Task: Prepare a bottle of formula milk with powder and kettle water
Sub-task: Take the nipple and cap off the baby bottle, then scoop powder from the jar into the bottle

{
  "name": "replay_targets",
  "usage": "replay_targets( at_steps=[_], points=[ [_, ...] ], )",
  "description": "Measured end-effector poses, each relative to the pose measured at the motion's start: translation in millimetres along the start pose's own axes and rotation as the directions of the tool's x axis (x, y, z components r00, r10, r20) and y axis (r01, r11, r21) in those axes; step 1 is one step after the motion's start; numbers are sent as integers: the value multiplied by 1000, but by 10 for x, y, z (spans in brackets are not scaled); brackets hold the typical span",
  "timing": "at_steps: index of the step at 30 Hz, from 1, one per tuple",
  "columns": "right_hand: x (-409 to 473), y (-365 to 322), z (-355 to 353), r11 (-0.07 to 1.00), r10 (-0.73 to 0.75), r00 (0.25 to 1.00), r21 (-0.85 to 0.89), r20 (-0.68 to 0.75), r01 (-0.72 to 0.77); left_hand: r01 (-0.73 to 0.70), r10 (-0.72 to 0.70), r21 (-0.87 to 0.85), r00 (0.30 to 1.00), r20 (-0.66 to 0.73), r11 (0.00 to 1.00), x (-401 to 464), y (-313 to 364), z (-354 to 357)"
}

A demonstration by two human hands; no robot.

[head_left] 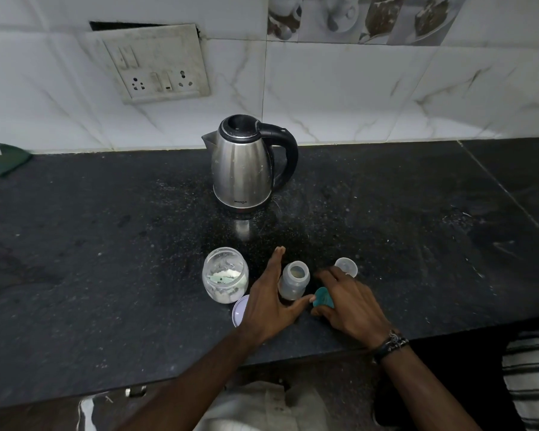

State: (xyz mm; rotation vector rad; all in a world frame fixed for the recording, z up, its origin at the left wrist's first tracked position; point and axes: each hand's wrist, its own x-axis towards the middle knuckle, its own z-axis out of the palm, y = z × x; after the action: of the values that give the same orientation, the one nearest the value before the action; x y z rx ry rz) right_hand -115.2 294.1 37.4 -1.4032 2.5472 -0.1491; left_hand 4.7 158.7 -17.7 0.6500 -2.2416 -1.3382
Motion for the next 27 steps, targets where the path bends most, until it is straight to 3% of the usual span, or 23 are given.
replay_targets(
  at_steps=[7,13,19,23,27],
  points=[
    [-18,35,11,1000,-26,999,13,28,26,-63,62,39,998,9,997,-37,2,-70],
    [-37,105,-41,997,-30,997,71,-69,35,-149,149,50,989,9,988,-74,81,-142],
    [-20,135,-73,997,-32,998,63,-55,35,-201,201,60,980,4,978,-93,130,-140],
    [8,122,-139,995,-9,985,94,-173,26,-299,305,109,951,-43,948,-138,138,-186],
    [167,-51,-360,969,-36,937,217,-347,117,-380,413,198,897,-160,903,-197,103,-379]
  ],
)
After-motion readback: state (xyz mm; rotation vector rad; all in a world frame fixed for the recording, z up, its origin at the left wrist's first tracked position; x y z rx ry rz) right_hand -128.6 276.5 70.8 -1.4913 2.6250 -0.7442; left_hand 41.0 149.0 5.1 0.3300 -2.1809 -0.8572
